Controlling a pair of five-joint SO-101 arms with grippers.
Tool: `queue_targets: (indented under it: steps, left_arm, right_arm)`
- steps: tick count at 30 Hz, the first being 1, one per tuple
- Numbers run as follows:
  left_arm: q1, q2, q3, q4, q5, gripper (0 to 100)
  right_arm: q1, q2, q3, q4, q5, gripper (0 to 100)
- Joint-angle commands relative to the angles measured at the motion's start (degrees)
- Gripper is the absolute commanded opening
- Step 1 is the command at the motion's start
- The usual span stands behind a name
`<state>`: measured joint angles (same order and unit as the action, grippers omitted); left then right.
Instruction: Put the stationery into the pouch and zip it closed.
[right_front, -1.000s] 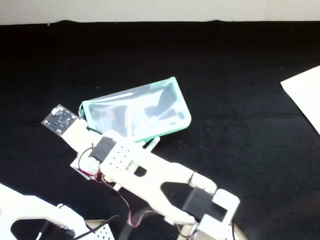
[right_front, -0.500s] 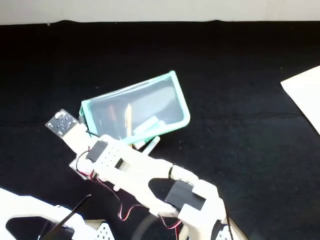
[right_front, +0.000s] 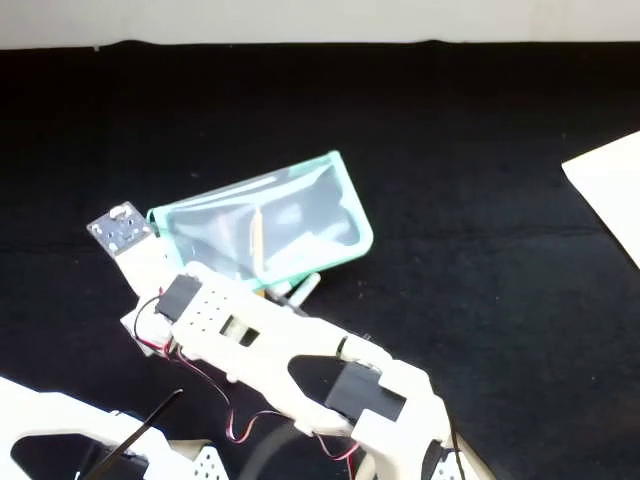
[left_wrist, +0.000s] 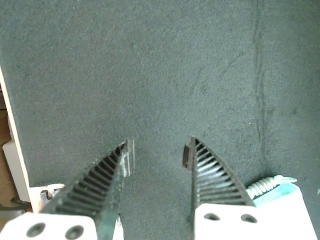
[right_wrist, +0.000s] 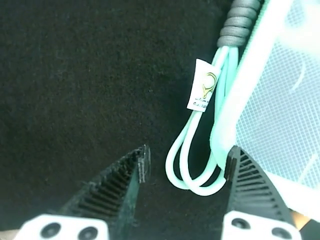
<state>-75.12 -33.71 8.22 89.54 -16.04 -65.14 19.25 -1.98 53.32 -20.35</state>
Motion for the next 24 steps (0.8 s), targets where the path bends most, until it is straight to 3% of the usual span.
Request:
queue_targets:
  steps: [1,12,16,24]
  left_arm:
    - [-0.4,-0.3,0.0,-0.4,0.2,18]
    - [-0.4,-0.3,0.0,-0.4,0.2,18]
    - [-0.4,-0.3,0.0,-0.4,0.2,18]
    - [-0.4,-0.3,0.0,-0.4,0.2,18]
  right_arm:
    - [-0.7,-0.5,-2.6,1.1,-5.4,25.0]
    - [-2.8,-0.7,-9.4,13.3,-7.1,25.0]
    - [-2.1,-0.7,-12.2,12.4,-2.7,25.0]
    - [-5.5,-0.9,-15.0,16.3,-2.7,25.0]
